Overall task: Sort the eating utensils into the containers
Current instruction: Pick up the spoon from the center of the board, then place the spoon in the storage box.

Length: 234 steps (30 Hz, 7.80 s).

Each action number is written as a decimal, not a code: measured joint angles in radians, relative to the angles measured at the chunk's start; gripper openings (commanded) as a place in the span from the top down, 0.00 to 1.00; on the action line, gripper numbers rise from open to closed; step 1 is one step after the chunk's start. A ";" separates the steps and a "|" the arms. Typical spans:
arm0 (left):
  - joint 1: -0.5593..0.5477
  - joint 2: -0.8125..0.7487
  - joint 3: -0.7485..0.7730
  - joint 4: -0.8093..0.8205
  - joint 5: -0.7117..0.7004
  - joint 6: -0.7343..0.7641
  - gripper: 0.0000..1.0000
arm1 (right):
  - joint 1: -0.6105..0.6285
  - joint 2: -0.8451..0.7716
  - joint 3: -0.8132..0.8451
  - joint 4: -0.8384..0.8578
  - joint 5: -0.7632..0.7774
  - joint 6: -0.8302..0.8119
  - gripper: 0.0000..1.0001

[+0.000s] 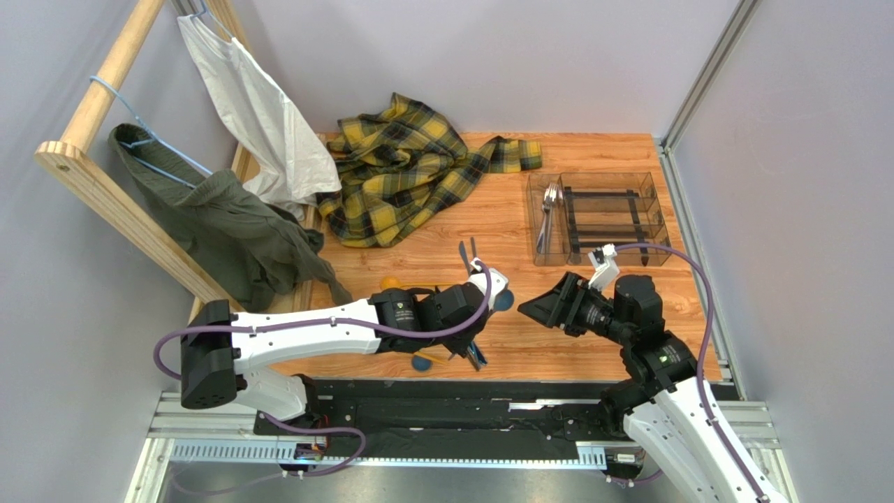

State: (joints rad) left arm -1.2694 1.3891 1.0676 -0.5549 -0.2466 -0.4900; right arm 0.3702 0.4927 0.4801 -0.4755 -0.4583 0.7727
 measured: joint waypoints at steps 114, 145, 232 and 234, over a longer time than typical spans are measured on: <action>0.504 -0.554 -0.274 -0.012 0.609 0.054 0.09 | -0.443 0.914 0.844 -0.093 0.271 -0.206 1.00; 0.504 -0.570 -0.203 -0.160 0.582 0.126 0.09 | -0.635 1.569 1.424 -0.167 0.385 -0.205 1.00; 0.504 -0.526 -0.203 -0.169 0.445 0.110 0.09 | -0.438 0.453 0.399 0.084 0.177 -0.122 0.30; 0.504 -0.525 -0.203 -0.170 0.439 0.109 0.10 | -0.436 0.413 0.367 0.070 0.176 -0.125 0.29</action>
State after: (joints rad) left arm -0.7650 0.8642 0.8646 -0.7246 0.1928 -0.3805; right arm -0.0658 0.9058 0.8467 -0.4057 -0.2825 0.6476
